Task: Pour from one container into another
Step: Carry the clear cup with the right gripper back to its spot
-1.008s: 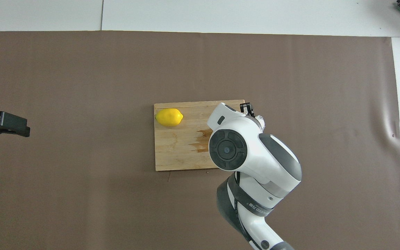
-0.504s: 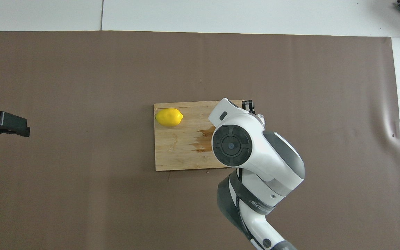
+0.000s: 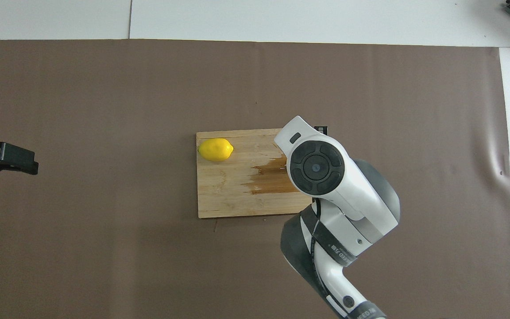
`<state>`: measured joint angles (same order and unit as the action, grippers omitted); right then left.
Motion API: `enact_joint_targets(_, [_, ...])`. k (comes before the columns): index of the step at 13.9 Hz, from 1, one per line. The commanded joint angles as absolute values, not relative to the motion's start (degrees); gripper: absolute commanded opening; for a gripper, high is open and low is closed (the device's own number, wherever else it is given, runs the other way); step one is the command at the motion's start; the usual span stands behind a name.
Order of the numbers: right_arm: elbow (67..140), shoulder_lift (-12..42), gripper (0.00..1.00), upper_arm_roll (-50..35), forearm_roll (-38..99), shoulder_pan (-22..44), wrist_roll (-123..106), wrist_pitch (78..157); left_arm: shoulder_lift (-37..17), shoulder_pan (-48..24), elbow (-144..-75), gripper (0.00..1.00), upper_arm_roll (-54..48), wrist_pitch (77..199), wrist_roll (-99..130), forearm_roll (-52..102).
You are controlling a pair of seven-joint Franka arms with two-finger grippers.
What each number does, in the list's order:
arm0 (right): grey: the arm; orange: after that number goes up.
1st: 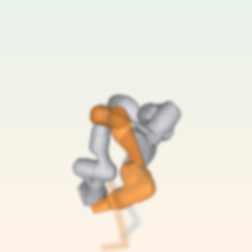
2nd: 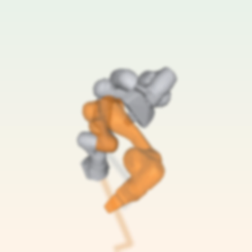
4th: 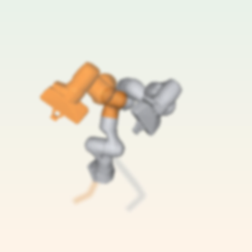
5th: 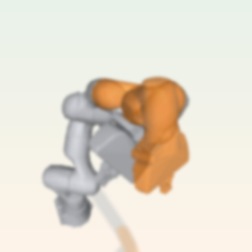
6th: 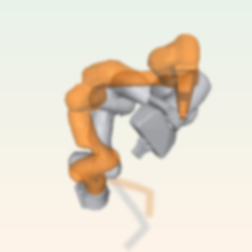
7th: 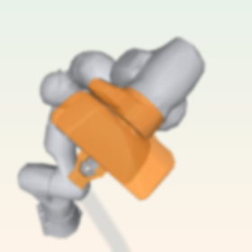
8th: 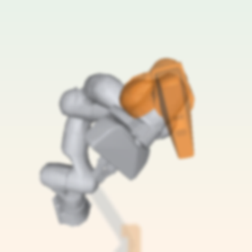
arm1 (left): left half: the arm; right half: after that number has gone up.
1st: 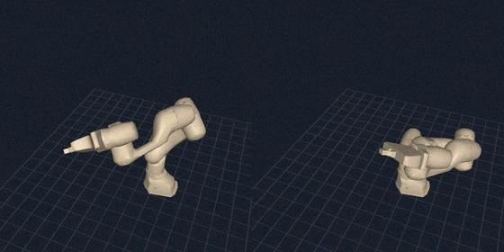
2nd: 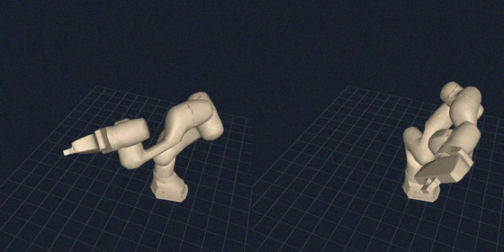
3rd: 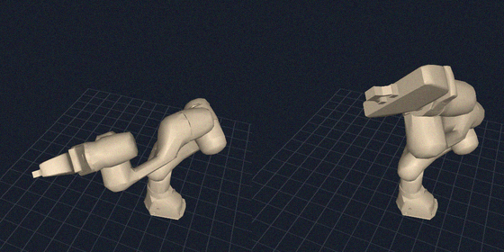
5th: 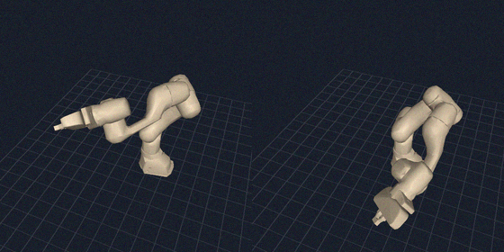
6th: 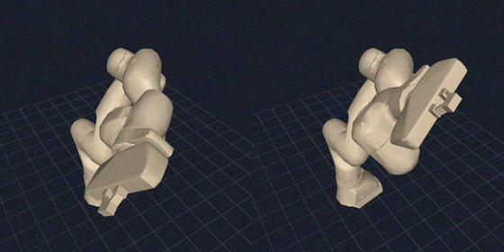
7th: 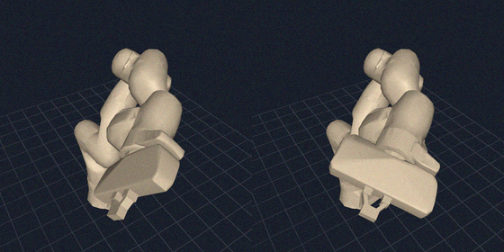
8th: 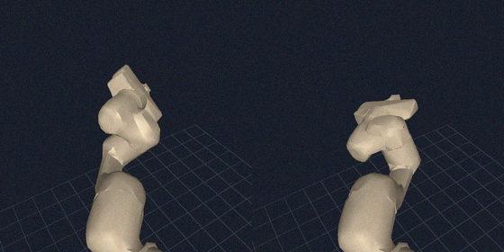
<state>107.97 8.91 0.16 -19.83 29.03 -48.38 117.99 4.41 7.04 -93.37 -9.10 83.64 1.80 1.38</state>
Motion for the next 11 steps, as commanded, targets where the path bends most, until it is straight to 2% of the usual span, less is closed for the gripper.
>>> enact_joint_targets(1, [107.0,9.3,0.0,-0.3,-16.1,25.9,-51.5,117.2,6.2,7.1,-95.3,1.0,-9.1,83.8,1.8,0.5])
enact_joint_targets(6, [107.0,9.4,0.0,-0.3,-5.6,19.6,-62.9,118.3,6.2,7.1,-95.3,1.0,-9.1,83.8,1.8,0.5])
enact_joint_targets(11, [109.2,9.5,0.0,-0.3,6.7,10.6,-79.1,118.3,6.2,7.1,-95.3,1.0,-9.1,83.8,1.8,0.5])
